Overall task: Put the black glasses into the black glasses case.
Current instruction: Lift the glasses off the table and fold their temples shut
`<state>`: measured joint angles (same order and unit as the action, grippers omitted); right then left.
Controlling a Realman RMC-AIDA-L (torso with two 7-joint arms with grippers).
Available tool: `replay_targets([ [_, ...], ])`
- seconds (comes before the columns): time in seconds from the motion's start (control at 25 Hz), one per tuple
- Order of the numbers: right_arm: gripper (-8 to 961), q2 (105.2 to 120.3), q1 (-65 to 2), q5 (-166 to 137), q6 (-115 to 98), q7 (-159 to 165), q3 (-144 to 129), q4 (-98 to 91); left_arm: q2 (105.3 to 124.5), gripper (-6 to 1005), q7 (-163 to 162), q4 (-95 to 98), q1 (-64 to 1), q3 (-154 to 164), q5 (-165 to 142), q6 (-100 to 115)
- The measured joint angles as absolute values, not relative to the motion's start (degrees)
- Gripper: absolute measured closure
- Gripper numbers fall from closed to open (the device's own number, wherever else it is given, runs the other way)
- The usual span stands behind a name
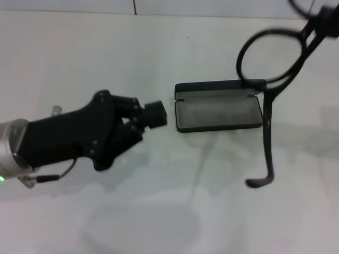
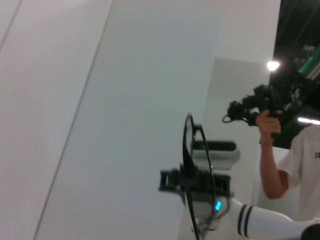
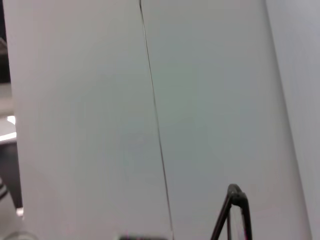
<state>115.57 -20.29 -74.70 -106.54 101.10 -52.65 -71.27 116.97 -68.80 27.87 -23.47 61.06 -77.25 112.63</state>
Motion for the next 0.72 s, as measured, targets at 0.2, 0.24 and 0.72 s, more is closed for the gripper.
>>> replay_targets([
  [0.2,922,115.81,-21.4,-73.0,-102.5,99.1,-52.8,-69.0,117.95,945,-67.7,28.6,-25.5,66.8,-80.3,113.6],
  [0.24,922,115.82,-22.2,-72.9,-101.8,98.6,-53.2,-68.0,118.22,945,-67.3,28.9,-25.8,68.1,-80.5,113.8],
  [0.72,920,115.88,-28.4,-78.1,-91.1,95.1,-65.4,-60.8,119.62,945,-64.3,29.7,-25.7,70.3,-77.7,113.9],
])
